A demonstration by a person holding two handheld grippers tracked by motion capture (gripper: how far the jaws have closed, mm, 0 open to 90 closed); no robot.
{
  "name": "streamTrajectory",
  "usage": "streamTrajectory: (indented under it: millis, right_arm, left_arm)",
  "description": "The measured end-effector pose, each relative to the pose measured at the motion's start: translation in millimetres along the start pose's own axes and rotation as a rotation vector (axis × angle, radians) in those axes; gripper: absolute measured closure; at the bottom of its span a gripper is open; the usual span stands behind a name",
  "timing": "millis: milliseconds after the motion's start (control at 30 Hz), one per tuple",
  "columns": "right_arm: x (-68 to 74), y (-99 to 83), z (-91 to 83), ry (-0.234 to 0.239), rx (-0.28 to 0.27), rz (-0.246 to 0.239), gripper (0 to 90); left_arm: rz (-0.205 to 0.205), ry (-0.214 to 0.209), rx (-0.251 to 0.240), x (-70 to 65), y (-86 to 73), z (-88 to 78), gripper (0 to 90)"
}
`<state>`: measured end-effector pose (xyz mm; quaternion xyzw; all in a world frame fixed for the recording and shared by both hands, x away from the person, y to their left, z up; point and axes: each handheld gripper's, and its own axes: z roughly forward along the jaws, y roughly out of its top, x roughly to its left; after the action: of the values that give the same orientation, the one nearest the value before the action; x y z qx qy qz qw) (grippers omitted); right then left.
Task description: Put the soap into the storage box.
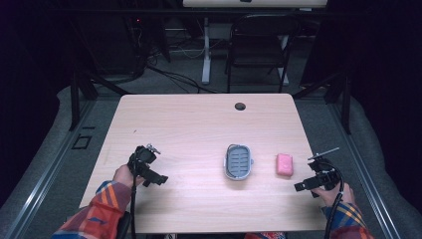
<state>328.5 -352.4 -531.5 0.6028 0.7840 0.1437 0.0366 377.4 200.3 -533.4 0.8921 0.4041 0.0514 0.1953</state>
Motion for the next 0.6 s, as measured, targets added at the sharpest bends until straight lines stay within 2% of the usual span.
streamTrajectory:
  millis: [600]
  right_arm:
    - [6.6,11.8,-4.0,0.016,-0.004,0.007,4.8]
  left_arm:
    - [0.002,0.001,0.006,0.0,0.5,1.1,0.1]
